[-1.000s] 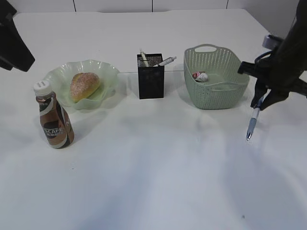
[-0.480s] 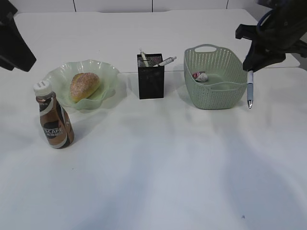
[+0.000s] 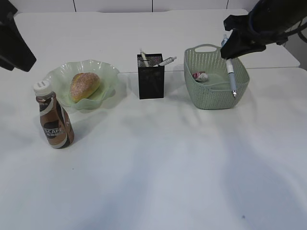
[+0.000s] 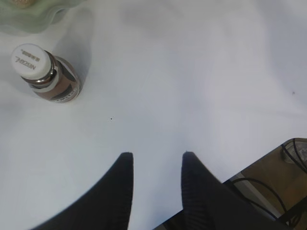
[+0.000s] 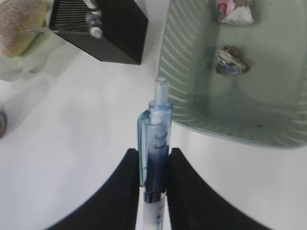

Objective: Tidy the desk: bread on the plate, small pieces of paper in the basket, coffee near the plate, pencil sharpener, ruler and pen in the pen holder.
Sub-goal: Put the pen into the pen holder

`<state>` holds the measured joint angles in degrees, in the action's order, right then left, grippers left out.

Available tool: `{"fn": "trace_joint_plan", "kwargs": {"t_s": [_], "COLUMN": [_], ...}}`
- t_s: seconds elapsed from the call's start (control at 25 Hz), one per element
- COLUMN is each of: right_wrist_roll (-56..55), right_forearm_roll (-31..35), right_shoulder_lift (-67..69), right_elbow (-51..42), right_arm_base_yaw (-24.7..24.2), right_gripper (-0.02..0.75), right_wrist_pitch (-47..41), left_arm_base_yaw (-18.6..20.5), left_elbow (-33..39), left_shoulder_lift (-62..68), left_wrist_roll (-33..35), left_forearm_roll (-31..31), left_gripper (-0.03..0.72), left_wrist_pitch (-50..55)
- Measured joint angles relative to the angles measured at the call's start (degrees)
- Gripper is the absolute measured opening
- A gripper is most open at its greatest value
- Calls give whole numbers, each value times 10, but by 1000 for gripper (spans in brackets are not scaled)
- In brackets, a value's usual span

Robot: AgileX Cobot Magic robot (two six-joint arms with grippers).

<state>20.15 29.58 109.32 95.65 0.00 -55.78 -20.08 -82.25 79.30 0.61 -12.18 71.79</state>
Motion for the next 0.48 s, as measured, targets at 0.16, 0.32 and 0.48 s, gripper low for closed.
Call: {"fn": "trace_joint_plan", "kwargs": {"t_s": [0.16,0.32,0.48], "right_wrist_roll": [86,177,250], "right_forearm_roll": [77,160,221], "right_shoulder_lift": [0,0,0], "right_elbow": [0,0,0], "right_arm_base_yaw": [0,0,0], "right_gripper": [155,155,154], "right_wrist_pitch": [11,13,16], "left_arm_base_yaw": [0,0,0], "left_elbow": [0,0,0], "left_shoulder_lift": [0,0,0], "left_wrist_roll": [0,0,0], "left_forearm_roll": [0,0,0], "left_gripper": [237,237,237], "left_wrist_pitch": [0,0,0]}}
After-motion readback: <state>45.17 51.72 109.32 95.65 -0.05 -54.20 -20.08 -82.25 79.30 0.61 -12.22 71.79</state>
